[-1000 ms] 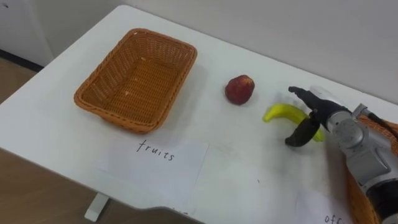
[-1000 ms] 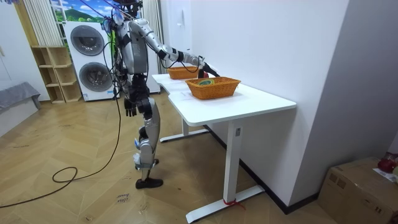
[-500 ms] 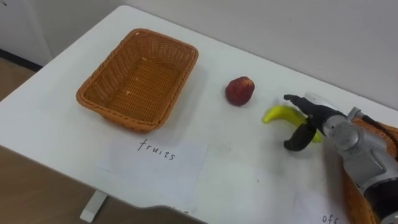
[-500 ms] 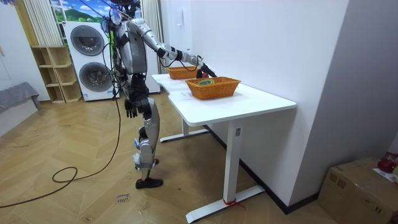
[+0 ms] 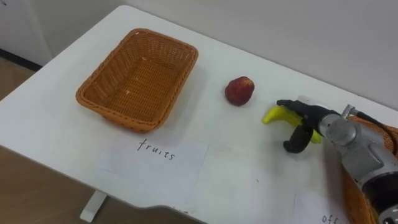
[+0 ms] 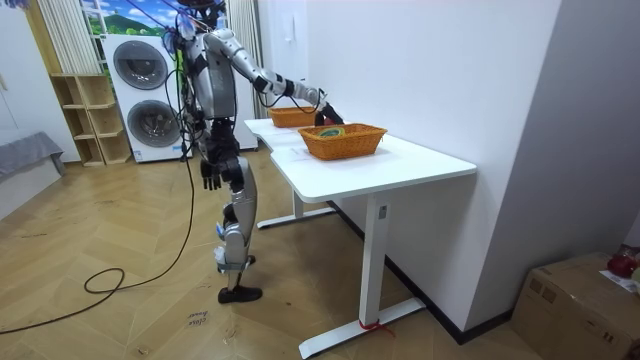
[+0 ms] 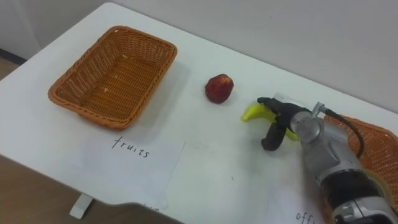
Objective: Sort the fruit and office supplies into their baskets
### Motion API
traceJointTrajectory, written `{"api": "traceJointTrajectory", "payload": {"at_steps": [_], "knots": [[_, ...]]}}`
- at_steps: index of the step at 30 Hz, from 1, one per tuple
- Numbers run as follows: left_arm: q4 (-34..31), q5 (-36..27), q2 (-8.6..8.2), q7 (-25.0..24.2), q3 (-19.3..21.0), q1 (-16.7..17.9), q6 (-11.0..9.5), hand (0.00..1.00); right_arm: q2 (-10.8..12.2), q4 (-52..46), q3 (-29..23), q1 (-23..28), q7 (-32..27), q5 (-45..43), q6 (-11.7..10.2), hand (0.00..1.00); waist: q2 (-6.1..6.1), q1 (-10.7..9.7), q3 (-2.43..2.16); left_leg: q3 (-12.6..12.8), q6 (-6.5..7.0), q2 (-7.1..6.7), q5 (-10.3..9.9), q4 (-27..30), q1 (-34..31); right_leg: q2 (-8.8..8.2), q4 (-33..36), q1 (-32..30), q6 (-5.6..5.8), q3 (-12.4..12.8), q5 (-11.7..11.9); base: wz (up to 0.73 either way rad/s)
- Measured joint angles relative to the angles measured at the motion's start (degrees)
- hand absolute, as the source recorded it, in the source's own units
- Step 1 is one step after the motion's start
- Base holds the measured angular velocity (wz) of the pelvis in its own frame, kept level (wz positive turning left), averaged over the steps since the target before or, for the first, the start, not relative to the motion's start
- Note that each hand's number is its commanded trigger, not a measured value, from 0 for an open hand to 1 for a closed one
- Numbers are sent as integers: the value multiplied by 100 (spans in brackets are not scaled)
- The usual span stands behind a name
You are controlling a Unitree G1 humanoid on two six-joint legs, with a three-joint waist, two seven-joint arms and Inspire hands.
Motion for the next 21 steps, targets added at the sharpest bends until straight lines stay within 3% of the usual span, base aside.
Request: {"api": "traceJointTrajectory", "payload": {"at_steps": [15,21], "knots": [[-8,51,54,-100,-109,-142,2,0,-94,24,181,28,289,-73,185,0,-75,263,13,6,-6,8,4,17,19,1,3,4,-6,-31,4,0],[-8,49,58,-82,-109,-141,2,0,-98,4,175,27,385,-98,234,0,-74,279,13,5,-7,12,4,17,26,5,1,4,-7,-29,5,0]]}}
